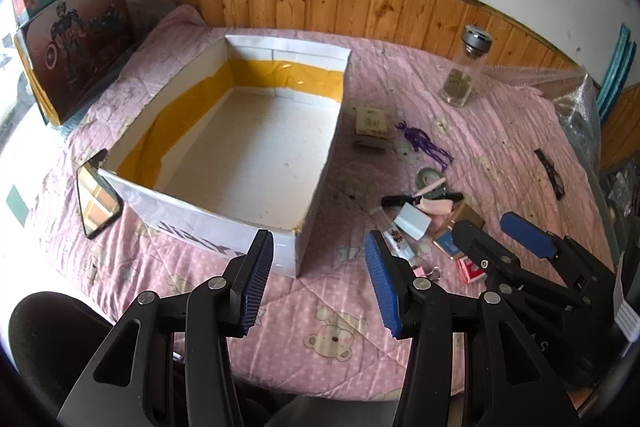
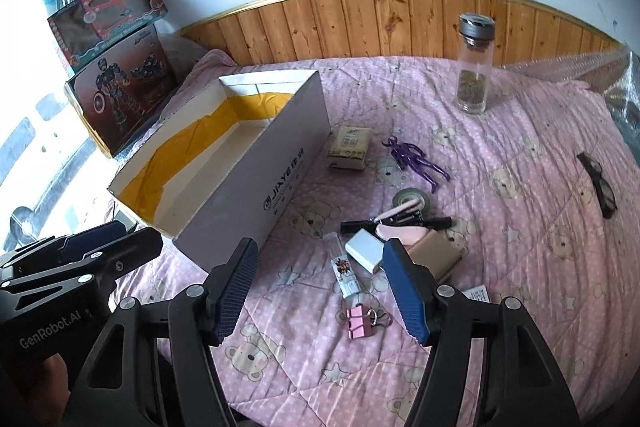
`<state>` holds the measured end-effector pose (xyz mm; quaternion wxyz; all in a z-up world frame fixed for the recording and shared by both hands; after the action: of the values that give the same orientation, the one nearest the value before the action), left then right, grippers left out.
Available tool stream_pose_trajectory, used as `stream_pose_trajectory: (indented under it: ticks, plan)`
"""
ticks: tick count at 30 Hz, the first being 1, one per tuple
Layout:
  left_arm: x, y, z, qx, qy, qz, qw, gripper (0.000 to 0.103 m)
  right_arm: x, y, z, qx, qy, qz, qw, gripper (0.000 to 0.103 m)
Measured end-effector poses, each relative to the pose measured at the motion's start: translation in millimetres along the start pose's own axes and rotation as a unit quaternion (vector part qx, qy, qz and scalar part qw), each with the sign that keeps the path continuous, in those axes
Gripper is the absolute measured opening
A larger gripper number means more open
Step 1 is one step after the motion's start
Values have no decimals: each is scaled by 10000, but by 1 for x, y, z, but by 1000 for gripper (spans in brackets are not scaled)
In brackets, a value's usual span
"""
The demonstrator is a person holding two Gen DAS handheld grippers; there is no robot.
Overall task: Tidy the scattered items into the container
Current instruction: 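Move both tools toward the scattered items beside the white box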
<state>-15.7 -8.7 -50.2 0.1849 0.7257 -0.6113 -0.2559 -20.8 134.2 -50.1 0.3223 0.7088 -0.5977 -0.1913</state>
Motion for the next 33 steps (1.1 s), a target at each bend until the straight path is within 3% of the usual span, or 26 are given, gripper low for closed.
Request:
stream_pose_trajectory:
  ticks: [18, 28, 33]
  plan:
    - [-29, -11, 18, 268, -110, 162, 9994, 51, -53, -29, 4, 161, 10, 554, 9983, 66]
    - [-62, -37, 58, 972, -584, 167, 9934, 51, -110, -62, 12, 489, -199, 1141, 9921, 65]
    - [-65, -50, 84, 1379, -711, -124, 9878, 51, -131, -74, 20, 683, -278, 1286, 9890, 65]
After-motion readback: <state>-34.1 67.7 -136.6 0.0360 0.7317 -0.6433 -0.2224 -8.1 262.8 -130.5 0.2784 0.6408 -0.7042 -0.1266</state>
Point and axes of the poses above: each gripper's, at about its wrist camera, not at the fingertips, and z roughly the way its jaws point, x to its left, y to its top, the point moved 6 cm from there along z, roughly the way its jaws point, and after that the axes turned 7 degrees about -z, right-handed, at the moved point
